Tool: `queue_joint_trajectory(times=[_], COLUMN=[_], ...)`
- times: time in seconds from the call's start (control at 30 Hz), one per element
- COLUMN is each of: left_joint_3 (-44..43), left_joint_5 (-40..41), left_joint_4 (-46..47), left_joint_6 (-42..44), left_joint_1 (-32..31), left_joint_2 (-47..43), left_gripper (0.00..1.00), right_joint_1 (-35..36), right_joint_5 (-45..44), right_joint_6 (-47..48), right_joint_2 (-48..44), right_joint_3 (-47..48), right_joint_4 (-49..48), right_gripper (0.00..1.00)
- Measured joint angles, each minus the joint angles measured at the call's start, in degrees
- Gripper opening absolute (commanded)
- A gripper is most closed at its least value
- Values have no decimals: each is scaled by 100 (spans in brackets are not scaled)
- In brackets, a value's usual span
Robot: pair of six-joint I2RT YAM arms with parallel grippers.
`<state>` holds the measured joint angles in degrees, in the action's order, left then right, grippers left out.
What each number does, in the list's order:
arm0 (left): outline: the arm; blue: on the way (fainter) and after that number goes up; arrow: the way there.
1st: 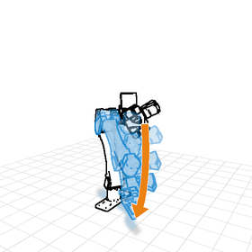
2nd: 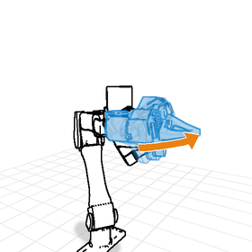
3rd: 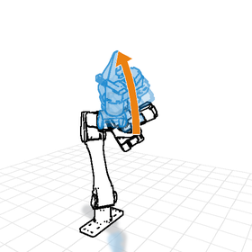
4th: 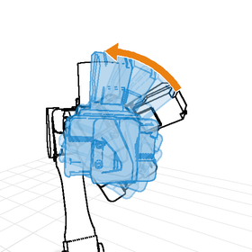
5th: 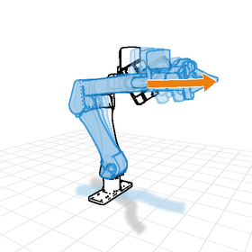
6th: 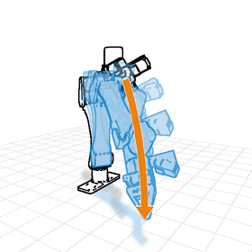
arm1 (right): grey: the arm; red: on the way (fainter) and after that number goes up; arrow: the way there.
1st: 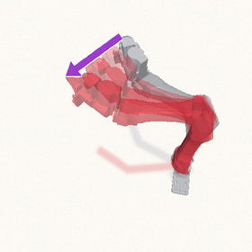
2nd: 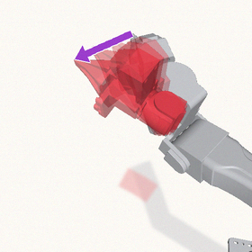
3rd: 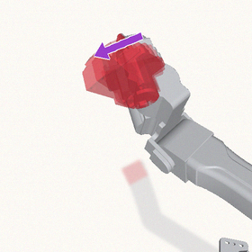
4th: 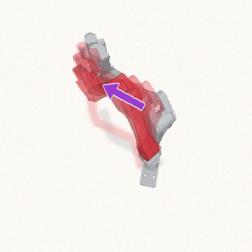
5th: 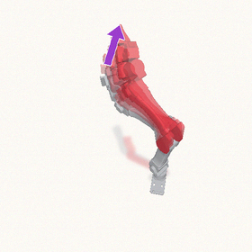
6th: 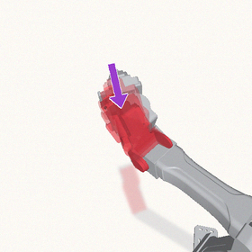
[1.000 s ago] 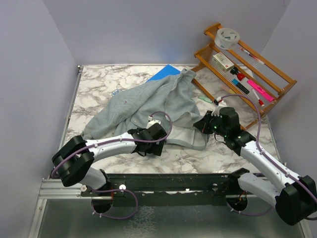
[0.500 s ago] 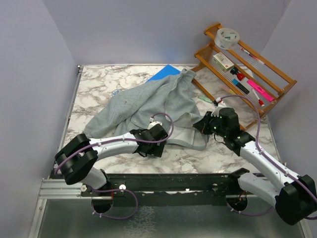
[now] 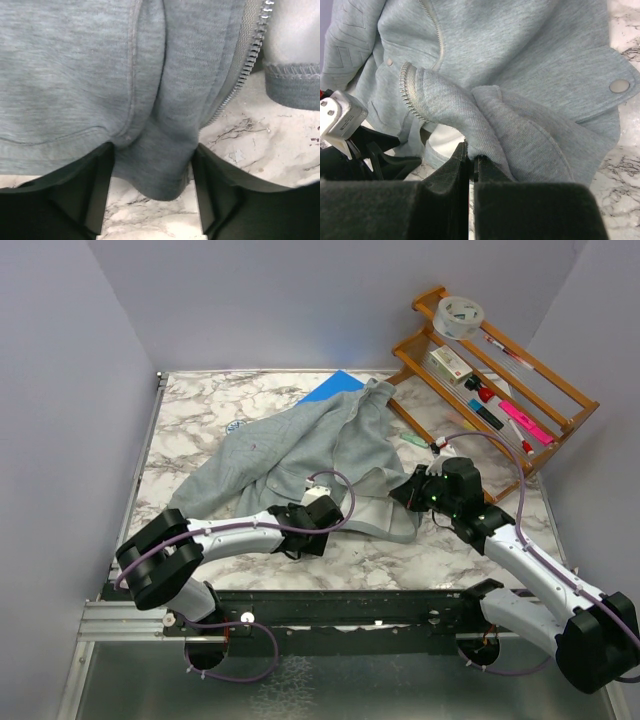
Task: Zip up the jacket
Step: Pick up the jacket from the center of the board.
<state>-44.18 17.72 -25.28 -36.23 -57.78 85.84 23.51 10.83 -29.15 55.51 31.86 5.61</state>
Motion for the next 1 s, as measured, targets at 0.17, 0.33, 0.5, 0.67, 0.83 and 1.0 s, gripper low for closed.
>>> queue_joint_trajectory(times=[0.17, 0.33, 0.5, 0.67, 0.83, 1.0], left_joint_3=[92, 173, 192, 350, 761, 1416], left_joint_5=[118, 140, -44, -522, -1012, -1200], left_joint_4=[190, 424, 730, 1110, 1475, 2540], left_joint_6=[-20, -20, -28, -50, -168, -525], left_joint_1=[2, 7, 7, 17, 101, 168], left_joint_2=[4, -9, -39, -192, -852, -2223], left_gripper=[34, 8, 0, 0, 0, 0], right_joint_1=[0, 0, 0, 0, 0, 0], right_joint_5=[0, 4, 70, 269, 468, 717], right_joint_6=[-44, -81, -105, -105, -378, -691], right_joint_2=[0, 17, 66, 63, -302, -660], right_joint_3=[0, 0, 0, -2, -243, -332], right_joint_4=[0, -9, -66, -192, -555, -907], right_gripper=[0, 0, 0, 0, 1, 1])
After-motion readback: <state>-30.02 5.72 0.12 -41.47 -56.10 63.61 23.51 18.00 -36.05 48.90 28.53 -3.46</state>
